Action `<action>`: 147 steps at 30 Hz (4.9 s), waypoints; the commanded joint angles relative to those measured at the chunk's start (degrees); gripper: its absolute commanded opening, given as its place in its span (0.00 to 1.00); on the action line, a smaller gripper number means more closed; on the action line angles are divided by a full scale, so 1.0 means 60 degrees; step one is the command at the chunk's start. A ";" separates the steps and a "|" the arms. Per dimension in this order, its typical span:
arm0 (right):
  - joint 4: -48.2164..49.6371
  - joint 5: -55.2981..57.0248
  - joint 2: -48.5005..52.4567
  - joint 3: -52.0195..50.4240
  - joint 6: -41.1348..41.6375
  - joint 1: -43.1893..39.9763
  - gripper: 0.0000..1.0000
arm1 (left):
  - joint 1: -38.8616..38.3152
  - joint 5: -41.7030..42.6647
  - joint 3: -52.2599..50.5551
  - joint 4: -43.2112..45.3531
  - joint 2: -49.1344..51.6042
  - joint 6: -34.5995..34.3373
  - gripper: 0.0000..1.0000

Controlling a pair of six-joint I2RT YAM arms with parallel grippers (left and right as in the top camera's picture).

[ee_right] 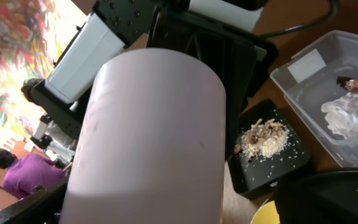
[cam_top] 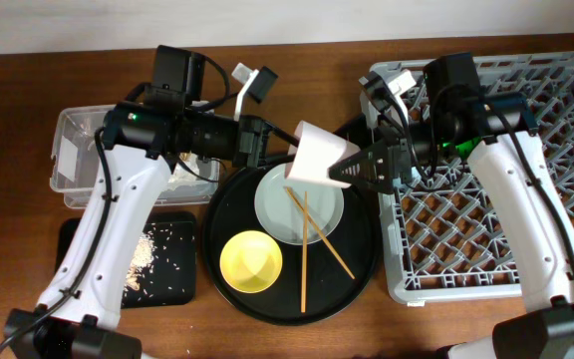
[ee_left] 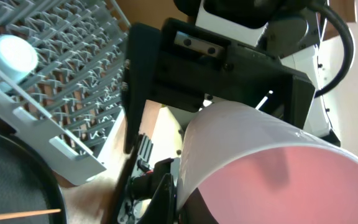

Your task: Sort waste into correct bins and load items into the dishwasher rack

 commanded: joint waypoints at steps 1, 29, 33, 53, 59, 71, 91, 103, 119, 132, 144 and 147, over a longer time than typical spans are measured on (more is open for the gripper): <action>-0.0033 -0.0302 -0.0124 0.0178 -0.0135 0.0044 0.87 | -0.0131 0.0488 0.0120 0.0036 -0.0058 0.0408 0.00; 0.1100 0.0299 -0.0124 0.0171 -0.0135 0.0025 0.48 | -0.0124 -0.3173 0.0120 -0.0554 -0.0058 0.0437 0.30; 0.1672 0.0484 -0.0124 0.0171 0.0648 -0.0029 0.48 | 0.0208 -0.3774 0.0120 -0.0674 -0.0058 0.0433 0.36; -0.2233 1.3362 -0.0823 -0.1326 0.6349 -0.1891 0.34 | 0.2127 -0.6200 0.0120 -0.1821 -0.0058 0.0433 0.99; -0.0106 1.3340 -0.0812 -0.2911 0.6349 -0.1891 0.35 | 0.2127 -0.6200 0.0120 -0.1821 -0.0058 0.0433 0.99; -0.0452 1.1985 -0.0816 -0.2484 0.5865 -0.1887 0.80 | 0.2127 -0.6196 0.0120 -0.1821 -0.0058 0.0433 0.99; 0.3446 1.2921 -0.0809 -0.5530 0.7646 0.4980 0.52 | 0.3483 -0.9544 0.0120 -0.0495 -0.0058 0.0433 0.99; 0.5912 1.2779 -0.0809 -0.6706 1.3151 0.6233 0.46 | 0.3483 -0.9548 0.0120 -0.0499 -0.0058 0.0430 0.99; 0.6601 1.4597 0.0554 -0.6721 1.3927 0.6907 0.24 | 0.3483 -0.9548 0.0120 -0.0495 -0.0058 0.0433 0.99; 0.3938 1.5380 -0.1304 -0.3942 1.1285 0.6349 0.04 | 0.3483 -0.9544 0.0120 -0.0495 -0.0058 0.0430 0.99; 0.4084 1.5799 -0.0430 -0.3220 0.3650 -0.2437 0.04 | 0.3483 -0.9548 0.0120 -0.0499 -0.0058 0.0433 0.99; 0.4422 1.4823 0.0113 -0.3220 0.3486 -0.2900 0.04 | 0.3483 -0.9544 0.0120 -0.0495 -0.0058 0.0430 0.99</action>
